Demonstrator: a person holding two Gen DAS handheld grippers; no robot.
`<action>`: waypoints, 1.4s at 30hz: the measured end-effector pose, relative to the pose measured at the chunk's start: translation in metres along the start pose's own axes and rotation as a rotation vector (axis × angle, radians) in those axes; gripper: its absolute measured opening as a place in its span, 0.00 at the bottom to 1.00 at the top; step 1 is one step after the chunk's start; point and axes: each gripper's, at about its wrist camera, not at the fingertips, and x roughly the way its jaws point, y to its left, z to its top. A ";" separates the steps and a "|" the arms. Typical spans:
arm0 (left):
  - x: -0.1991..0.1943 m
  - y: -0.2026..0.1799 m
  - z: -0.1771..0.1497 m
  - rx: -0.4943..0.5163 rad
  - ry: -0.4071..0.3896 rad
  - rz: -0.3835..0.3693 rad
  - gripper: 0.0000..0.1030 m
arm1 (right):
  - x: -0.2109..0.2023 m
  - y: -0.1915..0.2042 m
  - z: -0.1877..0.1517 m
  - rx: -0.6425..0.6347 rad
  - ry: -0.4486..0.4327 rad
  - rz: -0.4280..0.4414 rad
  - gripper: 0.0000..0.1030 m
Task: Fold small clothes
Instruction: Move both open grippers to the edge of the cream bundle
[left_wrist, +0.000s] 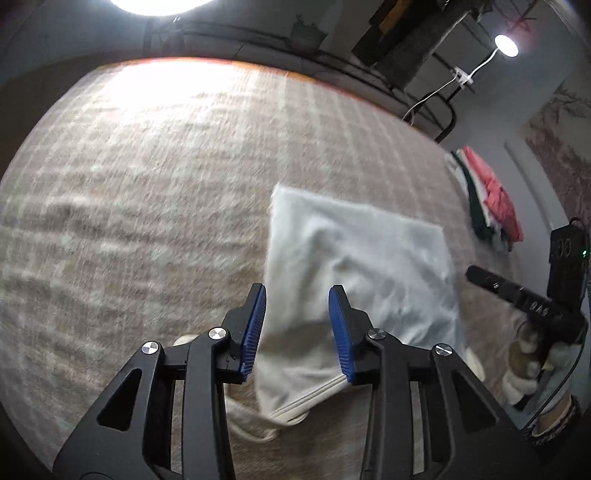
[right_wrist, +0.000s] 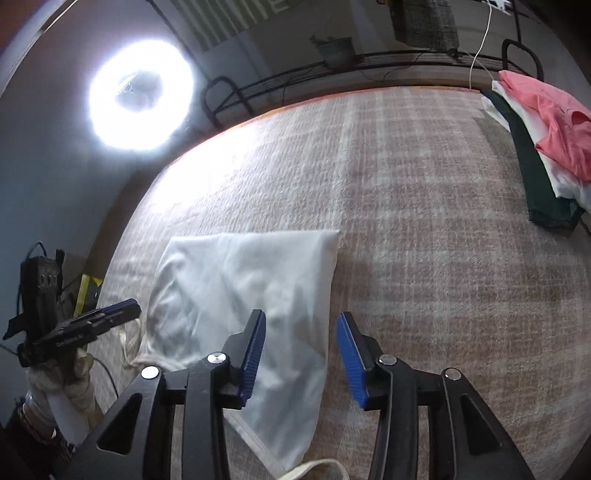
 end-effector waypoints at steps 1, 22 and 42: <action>0.001 -0.007 0.003 0.019 -0.014 -0.003 0.33 | -0.001 0.004 0.000 -0.016 -0.017 -0.007 0.32; 0.018 -0.009 0.000 0.026 -0.005 0.073 0.33 | 0.036 -0.012 0.032 0.015 -0.033 -0.128 0.33; 0.026 0.070 -0.004 -0.266 0.164 -0.183 0.33 | 0.026 -0.069 -0.021 0.223 0.131 0.282 0.29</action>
